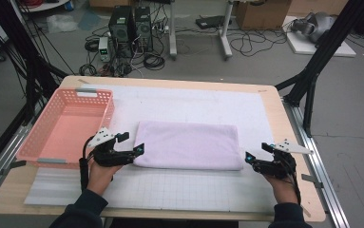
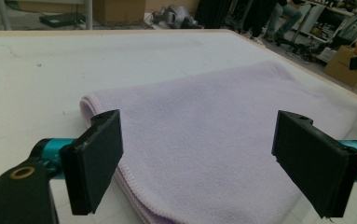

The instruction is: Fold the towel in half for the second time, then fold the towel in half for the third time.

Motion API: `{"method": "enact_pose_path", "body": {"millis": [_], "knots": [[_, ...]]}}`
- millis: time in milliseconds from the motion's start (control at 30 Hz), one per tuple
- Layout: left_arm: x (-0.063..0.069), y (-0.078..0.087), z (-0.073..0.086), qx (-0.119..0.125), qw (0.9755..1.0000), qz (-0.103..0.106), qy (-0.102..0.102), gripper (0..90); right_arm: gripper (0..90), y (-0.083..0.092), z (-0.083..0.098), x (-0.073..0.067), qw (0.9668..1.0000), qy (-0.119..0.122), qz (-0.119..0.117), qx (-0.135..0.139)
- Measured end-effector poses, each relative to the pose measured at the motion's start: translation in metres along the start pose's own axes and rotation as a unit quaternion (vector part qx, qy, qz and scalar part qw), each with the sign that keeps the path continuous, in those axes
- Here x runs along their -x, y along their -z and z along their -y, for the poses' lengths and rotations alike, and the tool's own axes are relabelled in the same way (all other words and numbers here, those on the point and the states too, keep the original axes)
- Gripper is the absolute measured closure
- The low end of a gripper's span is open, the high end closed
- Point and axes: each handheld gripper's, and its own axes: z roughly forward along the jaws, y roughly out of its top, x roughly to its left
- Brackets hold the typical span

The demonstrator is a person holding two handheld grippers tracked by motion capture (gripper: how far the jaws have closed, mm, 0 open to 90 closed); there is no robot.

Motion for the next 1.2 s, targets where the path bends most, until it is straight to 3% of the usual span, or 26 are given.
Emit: {"method": "enact_pose_path", "body": {"millis": [167, 867, 1200], "knots": [[-0.003, -0.0009, 0.001, -0.004, 1.0, -0.004, -0.002, 18.6, 18.1, -0.0013, -0.0012, -0.0023, 0.9998, 0.012, 0.012, 0.014], [-0.0021, -0.0024, 0.0002, -0.006, 1.0, -0.003, 0.005, 18.5, 18.0, -0.0017, 0.0016, -0.0017, 0.9995, 0.019, 0.027, 0.004], [-0.0027, -0.0023, 0.003, -0.029, 0.9993, -0.013, 0.017, 19.0, 18.0, -0.0038, 0.0012, -0.0016, 0.9994, 0.019, 0.029, 0.002]]}}
